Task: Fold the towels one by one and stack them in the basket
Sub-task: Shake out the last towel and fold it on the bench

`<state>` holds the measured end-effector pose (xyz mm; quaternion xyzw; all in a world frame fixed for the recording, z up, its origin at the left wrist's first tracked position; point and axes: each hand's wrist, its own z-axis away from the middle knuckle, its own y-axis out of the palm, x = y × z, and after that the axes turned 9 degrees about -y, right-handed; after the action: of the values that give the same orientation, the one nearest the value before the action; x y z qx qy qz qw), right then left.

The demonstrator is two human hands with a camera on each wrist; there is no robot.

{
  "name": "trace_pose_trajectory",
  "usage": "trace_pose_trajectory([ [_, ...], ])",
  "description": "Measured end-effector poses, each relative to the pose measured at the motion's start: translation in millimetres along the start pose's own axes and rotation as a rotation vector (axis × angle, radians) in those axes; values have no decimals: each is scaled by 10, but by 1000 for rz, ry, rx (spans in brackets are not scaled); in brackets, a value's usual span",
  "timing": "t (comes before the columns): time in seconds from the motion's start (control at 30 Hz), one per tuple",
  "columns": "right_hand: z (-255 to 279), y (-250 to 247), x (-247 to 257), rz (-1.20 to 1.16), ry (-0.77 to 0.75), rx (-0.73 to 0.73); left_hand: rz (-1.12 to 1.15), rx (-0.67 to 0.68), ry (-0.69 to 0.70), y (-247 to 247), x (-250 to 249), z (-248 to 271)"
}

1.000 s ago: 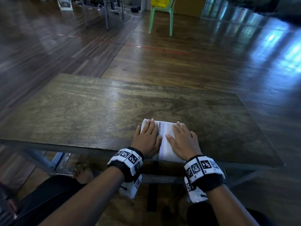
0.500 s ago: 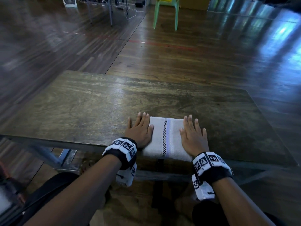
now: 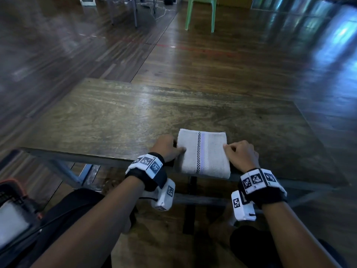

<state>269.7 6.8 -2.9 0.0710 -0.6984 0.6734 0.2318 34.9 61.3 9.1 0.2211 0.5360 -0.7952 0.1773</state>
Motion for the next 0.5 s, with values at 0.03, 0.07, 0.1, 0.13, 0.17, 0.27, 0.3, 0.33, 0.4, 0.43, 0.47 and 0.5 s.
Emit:
trace_pose_trajectory([
  [0.03,6,16,23,-2,26,16,19,9,-8,22,4,19],
  [0.07,29,27,55,-6,58,39,43,26,-17,34,0,48],
  [0.1,40,54,64,-16,80,57,67,44,-25,45,2,78],
  [0.13,80,58,88,-35,105,76,77,56,-33,59,7,109],
  [0.17,115,63,101,-61,120,92,83,65,-34,75,15,145],
  [0.27,297,51,173,-218,146,149,152,62,-44,141,71,317],
  [0.3,367,45,200,-290,143,156,207,58,-53,157,86,390],
  [0.33,444,37,231,-352,145,163,272,57,-66,170,97,467],
  [0.4,605,26,290,-451,133,161,405,65,-79,193,113,617],
  [0.43,689,25,315,-502,118,150,471,62,-85,197,124,693],
  [0.47,786,11,351,-561,112,139,540,53,-93,180,129,790],
  [0.5,872,-2,379,-634,111,123,608,41,-100,149,136,885],
])
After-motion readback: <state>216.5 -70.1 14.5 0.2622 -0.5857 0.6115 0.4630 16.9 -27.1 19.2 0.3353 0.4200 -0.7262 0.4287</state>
